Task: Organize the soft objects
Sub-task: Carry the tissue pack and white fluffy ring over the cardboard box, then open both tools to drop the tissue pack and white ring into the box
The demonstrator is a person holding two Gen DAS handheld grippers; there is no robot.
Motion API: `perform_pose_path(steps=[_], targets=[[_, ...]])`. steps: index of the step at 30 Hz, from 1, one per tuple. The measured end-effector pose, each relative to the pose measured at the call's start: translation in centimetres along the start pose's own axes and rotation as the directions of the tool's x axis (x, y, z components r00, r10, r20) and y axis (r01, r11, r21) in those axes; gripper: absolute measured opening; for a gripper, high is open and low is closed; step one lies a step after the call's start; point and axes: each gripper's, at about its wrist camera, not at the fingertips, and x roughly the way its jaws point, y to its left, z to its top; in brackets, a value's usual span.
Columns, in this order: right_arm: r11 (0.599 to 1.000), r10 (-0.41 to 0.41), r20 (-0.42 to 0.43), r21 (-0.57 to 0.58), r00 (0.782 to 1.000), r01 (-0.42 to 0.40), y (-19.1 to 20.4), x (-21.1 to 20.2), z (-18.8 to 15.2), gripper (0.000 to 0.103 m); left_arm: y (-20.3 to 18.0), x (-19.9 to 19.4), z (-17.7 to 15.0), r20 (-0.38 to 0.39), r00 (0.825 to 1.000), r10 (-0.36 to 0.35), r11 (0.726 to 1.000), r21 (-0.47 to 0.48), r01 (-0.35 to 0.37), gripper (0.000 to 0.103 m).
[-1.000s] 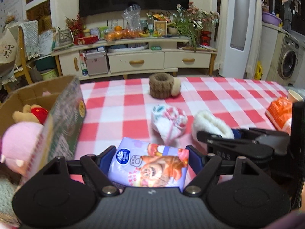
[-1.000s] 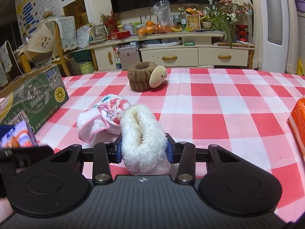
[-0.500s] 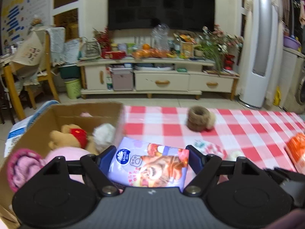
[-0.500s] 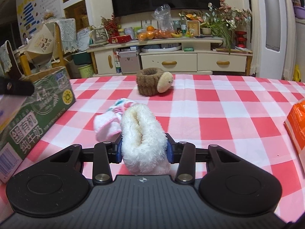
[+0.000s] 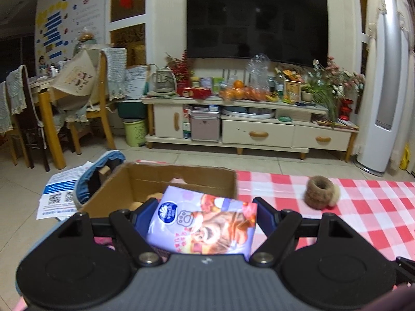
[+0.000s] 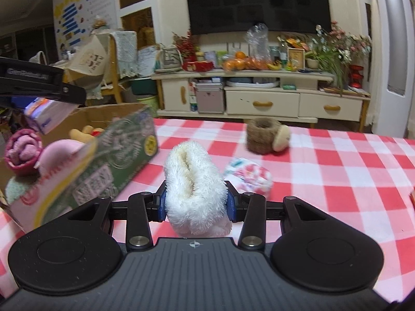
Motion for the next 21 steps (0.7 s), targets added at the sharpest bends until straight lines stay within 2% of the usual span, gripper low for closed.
perform_pose_path(steps=[8,21], targets=[[0.998,0.056,-0.004,-0.011,0.998,-0.056,3.4,0.7,1.6,0.052,2.7,1.1,0.7,-0.004,0.998,0.056,0.997,-0.056,-0.056,0.078],[0.986,0.161,0.023,-0.052,0.987,-0.160,7.4,4.1,6.8,0.052,5.7,2.4,1.0,-0.033,0.994,0.102,0.985,-0.136,-0.106,0.078]])
